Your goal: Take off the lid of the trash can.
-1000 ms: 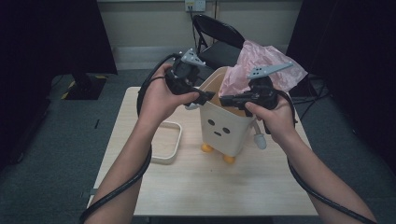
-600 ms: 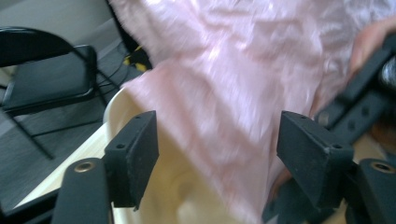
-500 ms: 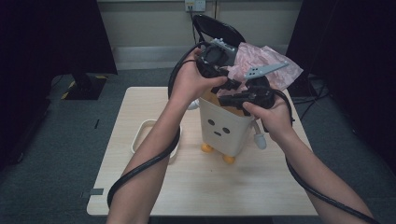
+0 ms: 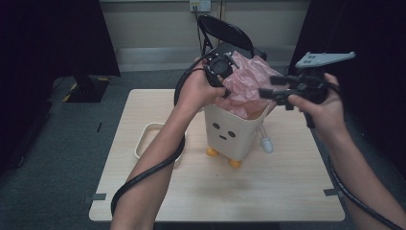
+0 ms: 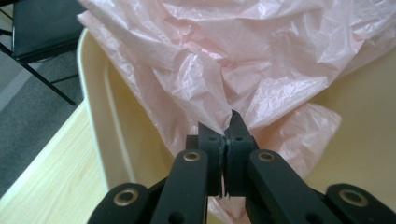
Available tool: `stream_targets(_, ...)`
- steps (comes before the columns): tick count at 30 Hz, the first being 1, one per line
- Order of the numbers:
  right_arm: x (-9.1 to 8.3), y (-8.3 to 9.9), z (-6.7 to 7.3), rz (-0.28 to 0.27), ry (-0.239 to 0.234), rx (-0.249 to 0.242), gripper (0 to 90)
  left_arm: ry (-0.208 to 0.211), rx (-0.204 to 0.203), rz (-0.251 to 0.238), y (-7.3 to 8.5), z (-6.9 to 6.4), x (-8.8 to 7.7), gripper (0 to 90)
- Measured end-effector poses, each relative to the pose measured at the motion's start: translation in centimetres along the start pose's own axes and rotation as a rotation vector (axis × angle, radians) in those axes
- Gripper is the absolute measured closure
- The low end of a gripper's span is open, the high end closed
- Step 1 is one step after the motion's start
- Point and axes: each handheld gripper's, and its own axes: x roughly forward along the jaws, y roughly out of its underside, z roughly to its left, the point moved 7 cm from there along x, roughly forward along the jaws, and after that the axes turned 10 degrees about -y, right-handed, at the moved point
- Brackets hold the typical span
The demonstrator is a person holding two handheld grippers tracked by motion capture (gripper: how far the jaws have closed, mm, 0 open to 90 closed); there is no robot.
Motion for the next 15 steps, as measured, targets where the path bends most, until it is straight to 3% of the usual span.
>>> stream_targets(2, -0.5, -0.1, -0.6, -0.010, 0.021, 0.007, 34.1, -0.002, 0.008, 0.005, 0.0, -0.1, 0.1, 88.0)
stream_targets(3, -1.2, -0.1, -2.1, -0.017, 0.070, 0.034, 31.3, 0.002, 0.016, 0.020, 0.1, -0.4, 0.5, 88.0)
stream_targets(4, -1.2, -0.1, -2.8, -0.017, 0.097, 0.034, 30.9, -0.005, 0.023, 0.028, 0.1, -0.5, 0.7, 88.0)
stream_targets(7, -0.4, 0.3, -3.9, 0.021, 0.127, 0.043, 31.3, 0.005, 0.029, 0.046, 0.2, -0.8, 1.1, 88.0)
stream_targets(9, 0.8, 0.7, -3.9, 0.061, 0.065, 0.060, 55.5, 0.001, 0.027, 0.048, 0.3, -0.8, 1.2, 88.0)
stream_targets(10, 1.3, 0.9, -3.8, 0.082, 0.057, 0.060, 63.2, 0.001, 0.027, 0.048, 0.3, -0.8, 1.2, 87.9)
stream_targets(11, 1.7, 1.0, -3.7, 0.099, 0.049, 0.063, 77.0, 0.003, 0.020, 0.032, 0.3, -0.7, 1.1, 87.4)
stream_targets(12, 1.7, 1.0, -3.7, 0.099, 0.049, 0.063, 77.0, 0.003, 0.020, 0.032, 0.3, -0.7, 1.1, 86.9)
stream_targets(13, 2.4, 1.0, -2.8, 0.104, -0.013, 0.060, 88.0, -0.004, 0.011, 0.024, 0.4, -0.5, 0.7, 86.0)
stream_targets(14, 2.4, 1.0, -2.8, 0.104, -0.013, 0.060, 88.0, -0.004, 0.011, 0.024, 0.4, -0.5, 0.7, 84.5)
stream_targets(15, 3.2, 1.1, -1.9, 0.137, -0.057, 0.055, 90.0, 0.004, -0.001, 0.016, 0.5, -0.3, 0.2, 83.1)
